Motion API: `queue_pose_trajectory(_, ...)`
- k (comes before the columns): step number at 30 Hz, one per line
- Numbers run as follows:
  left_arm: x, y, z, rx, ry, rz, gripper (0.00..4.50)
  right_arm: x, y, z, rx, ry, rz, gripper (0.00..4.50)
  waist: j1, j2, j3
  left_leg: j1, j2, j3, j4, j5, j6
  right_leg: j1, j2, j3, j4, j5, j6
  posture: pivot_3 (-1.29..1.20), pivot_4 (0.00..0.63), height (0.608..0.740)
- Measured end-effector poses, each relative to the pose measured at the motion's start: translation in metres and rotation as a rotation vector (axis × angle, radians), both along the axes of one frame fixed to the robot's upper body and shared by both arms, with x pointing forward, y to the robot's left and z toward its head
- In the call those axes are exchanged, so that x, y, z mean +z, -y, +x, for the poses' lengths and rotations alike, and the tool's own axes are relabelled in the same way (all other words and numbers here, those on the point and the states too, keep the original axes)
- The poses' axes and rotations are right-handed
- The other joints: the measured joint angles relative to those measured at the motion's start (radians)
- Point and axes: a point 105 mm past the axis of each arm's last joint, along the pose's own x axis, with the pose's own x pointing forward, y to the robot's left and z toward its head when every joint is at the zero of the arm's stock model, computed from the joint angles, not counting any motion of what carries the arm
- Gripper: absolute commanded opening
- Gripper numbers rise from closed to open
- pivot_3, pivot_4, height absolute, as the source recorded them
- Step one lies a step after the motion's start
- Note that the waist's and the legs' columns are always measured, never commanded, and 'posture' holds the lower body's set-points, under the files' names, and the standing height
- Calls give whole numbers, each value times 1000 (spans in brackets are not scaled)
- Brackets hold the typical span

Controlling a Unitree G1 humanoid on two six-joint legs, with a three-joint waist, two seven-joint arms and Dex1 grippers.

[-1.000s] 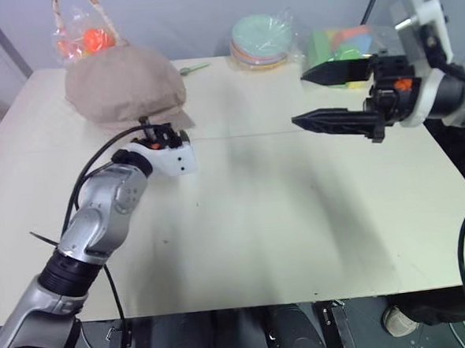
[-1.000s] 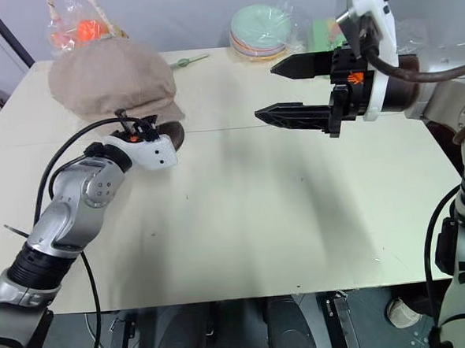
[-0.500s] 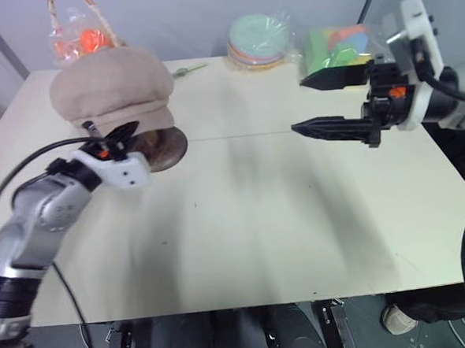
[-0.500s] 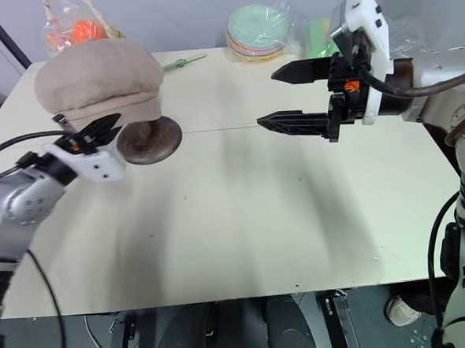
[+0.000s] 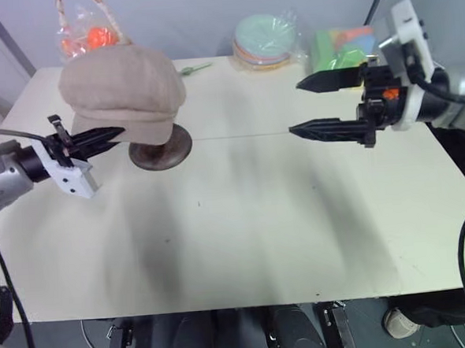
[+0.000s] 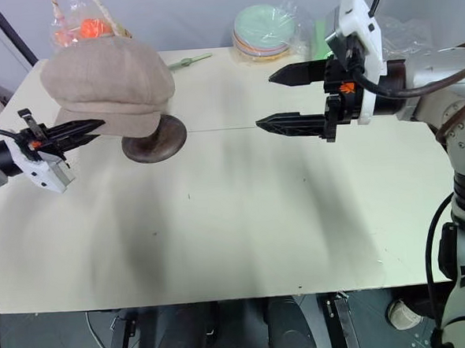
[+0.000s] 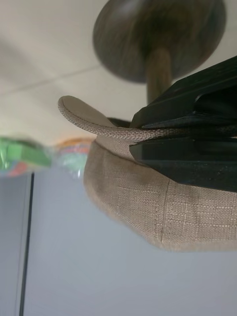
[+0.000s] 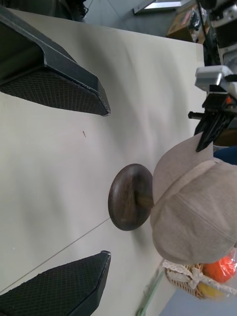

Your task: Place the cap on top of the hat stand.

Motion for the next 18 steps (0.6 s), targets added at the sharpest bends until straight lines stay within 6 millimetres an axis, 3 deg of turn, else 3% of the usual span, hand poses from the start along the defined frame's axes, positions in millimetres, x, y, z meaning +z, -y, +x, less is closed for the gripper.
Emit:
queue_pose_trajectory(13,-12,-14,6,54,-21,17,31,0,-3,-4,17,-5,-3,4500,-10,0,0,0,1,0,0,0,0,0,0,0,1,0,0,0,150,740)
queue_pose_trajectory(16,-13,-17,7,72,-22,8,1142,0,-3,-4,14,-4,-2,4500,-19,0,0,0,1,-1,0,0,0,0,0,0,1,0,0,0,150,740)
queue_pose_trajectory(18,-15,-19,6,77,-28,8,2128,0,-3,-4,14,-1,-2,4500,-22,0,0,0,1,-1,0,0,0,-1,1,0,1,0,0,0,150,740)
